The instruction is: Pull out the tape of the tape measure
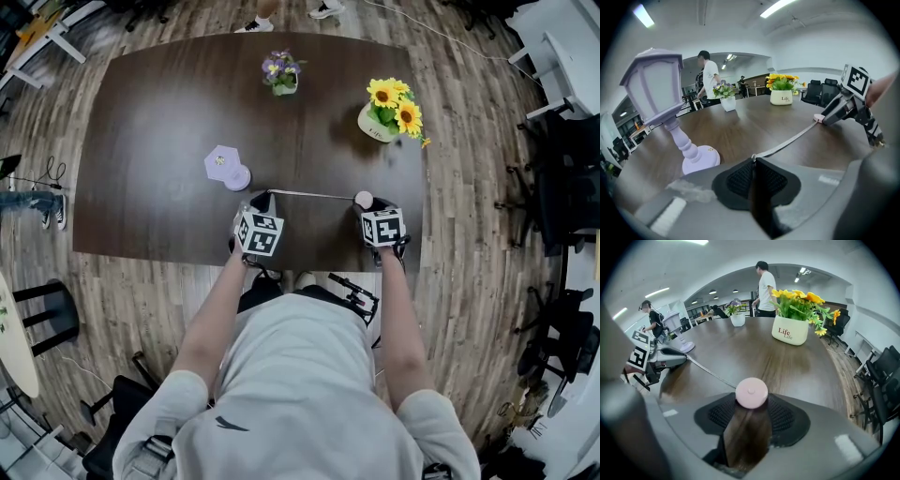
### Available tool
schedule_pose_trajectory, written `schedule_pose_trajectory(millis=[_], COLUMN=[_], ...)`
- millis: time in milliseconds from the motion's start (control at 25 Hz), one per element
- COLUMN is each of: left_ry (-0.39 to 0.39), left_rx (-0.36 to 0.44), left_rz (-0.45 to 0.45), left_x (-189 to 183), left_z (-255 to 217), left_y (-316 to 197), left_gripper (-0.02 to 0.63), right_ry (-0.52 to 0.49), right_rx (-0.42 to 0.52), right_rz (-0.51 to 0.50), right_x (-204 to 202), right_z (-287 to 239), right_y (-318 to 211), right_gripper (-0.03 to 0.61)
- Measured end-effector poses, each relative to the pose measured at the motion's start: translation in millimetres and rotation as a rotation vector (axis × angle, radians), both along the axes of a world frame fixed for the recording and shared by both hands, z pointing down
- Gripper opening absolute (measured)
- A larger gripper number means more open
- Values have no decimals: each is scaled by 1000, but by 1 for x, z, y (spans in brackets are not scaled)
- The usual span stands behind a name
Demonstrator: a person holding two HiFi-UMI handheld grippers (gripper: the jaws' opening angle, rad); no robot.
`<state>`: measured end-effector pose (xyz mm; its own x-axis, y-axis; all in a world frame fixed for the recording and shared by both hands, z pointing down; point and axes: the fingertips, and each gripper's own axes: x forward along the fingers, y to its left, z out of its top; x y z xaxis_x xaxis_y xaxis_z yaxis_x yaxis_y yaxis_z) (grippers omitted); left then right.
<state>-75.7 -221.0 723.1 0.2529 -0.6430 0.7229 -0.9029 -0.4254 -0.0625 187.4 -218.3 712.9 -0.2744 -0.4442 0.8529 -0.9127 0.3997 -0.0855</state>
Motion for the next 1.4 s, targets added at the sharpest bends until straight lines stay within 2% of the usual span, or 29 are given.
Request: schedule_pose_trajectory(millis=[240,360,440,560,680,800,840,880,920,960,1080,1200,1400], left_ry=[50,89,134,219,287,377,423,467,501,519,503,494,491], left_rx=[46,100,147,234,297,362,390,424,464,506,570,568,558], left_rz=[-54,-58,-65,-62,-29,-22,-30,-36,-36,-29,7,17,18], left_x=[-22,-29,-31,-30,-25,-22,-22,-22,-23,-23,-20,-18,-16], left_z=[-14,-39,-62,-109,-151,-187,-200,-212,-224,-234,-244,-242,-239], left_y=[5,6,7,10,18,24,26,27,29,31,35,38,38], left_gripper=[40,40,40,40,38,36,28,19,6,6,6,6,6], right_ry=[-3,8,1,-92,-290,-431,-461,-482,-495,-497,-472,-465,-446], right_rx=[16,22,64,209,402,554,592,624,649,671,727,758,752], right_rz=[0,-8,-11,-3,25,109,131,138,126,100,28,15,0], right_x=[2,1,0,-8,-21,-18,-15,-14,-14,-17,-24,-26,-25], right_z=[0,-3,-14,-52,-111,-165,-180,-193,-205,-215,-236,-248,-251], right_y=[1,7,11,14,17,23,25,28,30,34,43,49,51], right_gripper=[213,246,250,240,206,132,87,28,2,2,1,0,-2])
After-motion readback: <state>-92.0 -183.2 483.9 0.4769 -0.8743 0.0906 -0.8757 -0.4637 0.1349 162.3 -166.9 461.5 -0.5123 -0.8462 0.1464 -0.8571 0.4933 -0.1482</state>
